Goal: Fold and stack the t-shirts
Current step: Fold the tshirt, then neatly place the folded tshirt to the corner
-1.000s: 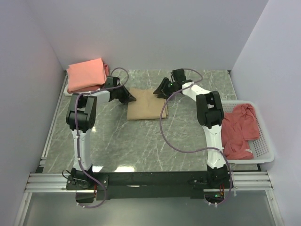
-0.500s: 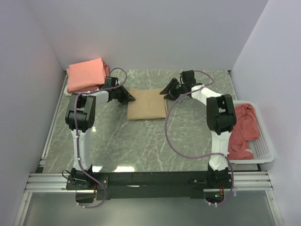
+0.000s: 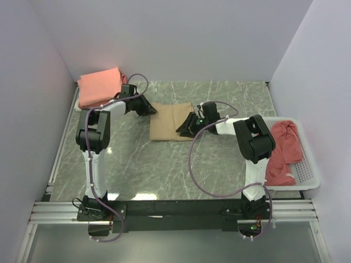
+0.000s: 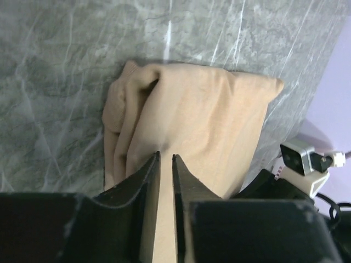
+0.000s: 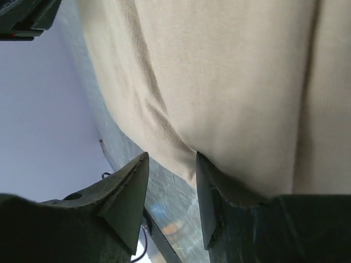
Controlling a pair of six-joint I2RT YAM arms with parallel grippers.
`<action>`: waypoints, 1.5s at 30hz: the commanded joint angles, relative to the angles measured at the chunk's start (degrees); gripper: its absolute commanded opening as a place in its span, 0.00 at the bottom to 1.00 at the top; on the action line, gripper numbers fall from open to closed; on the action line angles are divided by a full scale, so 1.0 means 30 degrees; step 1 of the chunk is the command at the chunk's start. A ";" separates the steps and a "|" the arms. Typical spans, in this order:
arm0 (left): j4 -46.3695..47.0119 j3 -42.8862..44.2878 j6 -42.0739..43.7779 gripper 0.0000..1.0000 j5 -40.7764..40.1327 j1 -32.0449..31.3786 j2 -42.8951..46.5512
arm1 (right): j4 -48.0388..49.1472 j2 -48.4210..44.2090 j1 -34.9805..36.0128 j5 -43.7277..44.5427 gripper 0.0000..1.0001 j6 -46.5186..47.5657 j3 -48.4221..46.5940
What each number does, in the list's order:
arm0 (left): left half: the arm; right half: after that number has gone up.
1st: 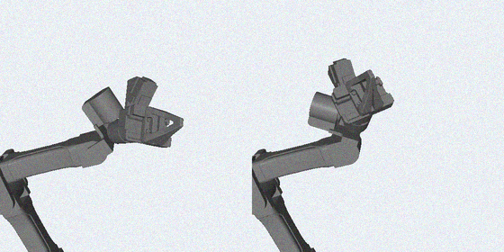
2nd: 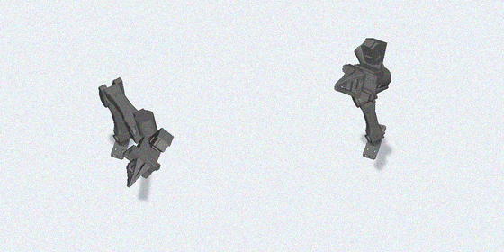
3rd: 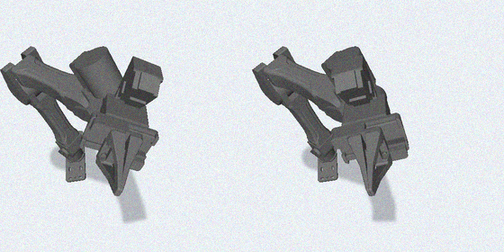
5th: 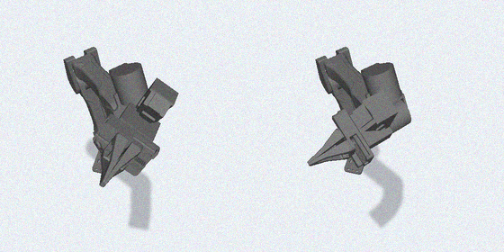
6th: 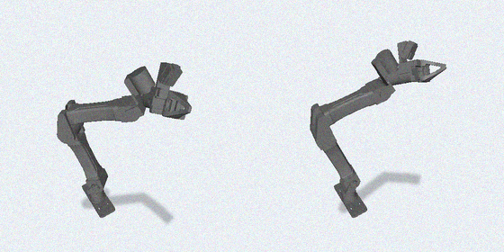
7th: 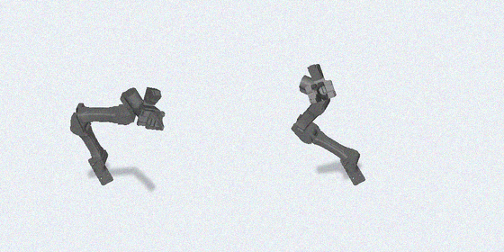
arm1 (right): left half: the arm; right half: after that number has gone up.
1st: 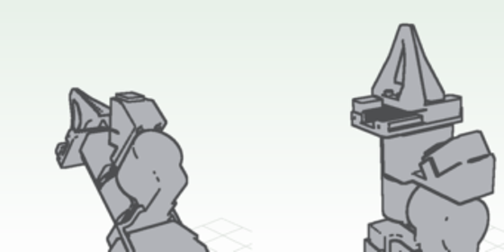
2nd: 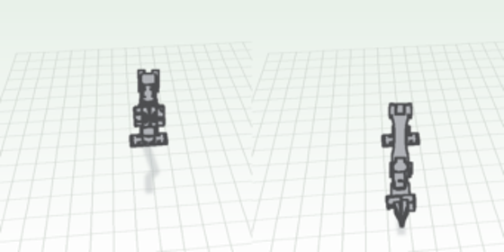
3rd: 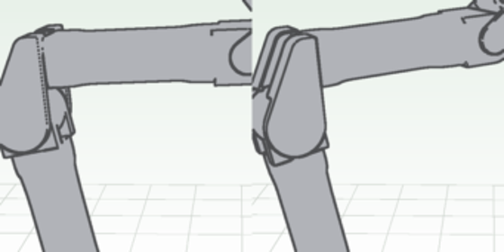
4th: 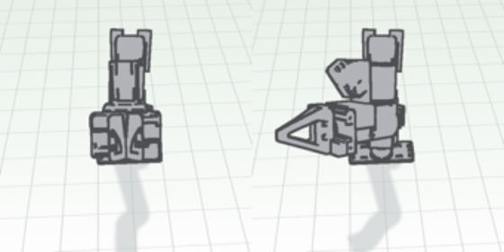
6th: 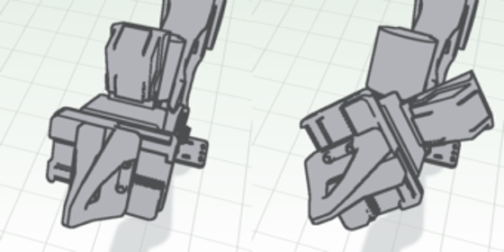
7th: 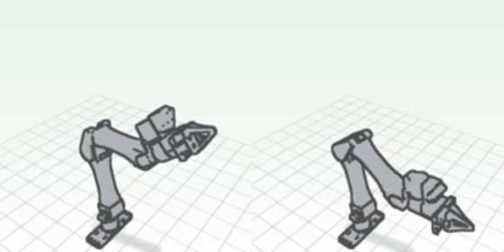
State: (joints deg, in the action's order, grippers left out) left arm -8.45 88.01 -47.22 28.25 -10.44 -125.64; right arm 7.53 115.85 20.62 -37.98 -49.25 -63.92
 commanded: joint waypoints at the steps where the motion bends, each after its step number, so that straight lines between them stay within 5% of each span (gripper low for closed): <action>1: -0.0640 0.0811 0.1237 0.22 0.0194 0.0080 0.0600 | 0.1501 0.0464 -0.0633 -0.0112 0.48 0.0012 0.1528; 9: -0.3012 -0.0211 0.2497 0.57 -0.2266 0.0578 0.3559 | 0.1827 0.0143 -0.0693 -0.1373 0.48 -0.0017 0.1473; 12: -0.3716 -0.0943 0.2937 0.62 -0.2561 0.0812 0.4234 | 0.1622 -0.0033 -0.0692 -0.1549 0.48 0.0129 0.1268; 35: -0.5268 0.0342 0.3437 0.67 -0.3261 -0.1120 0.0281 | -0.0927 -0.4016 -0.0663 -0.1345 0.49 0.1798 0.0682; 45: -0.7375 0.2740 0.2557 0.52 -0.6920 -0.2966 -0.1037 | -0.1396 -0.5246 -0.0663 -0.1491 0.49 0.1741 0.0856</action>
State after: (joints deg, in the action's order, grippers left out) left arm -25.56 94.08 -38.81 13.78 -17.80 -125.56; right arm 4.29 104.09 18.81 -42.09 -44.93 -61.17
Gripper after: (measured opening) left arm 0.543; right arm 0.486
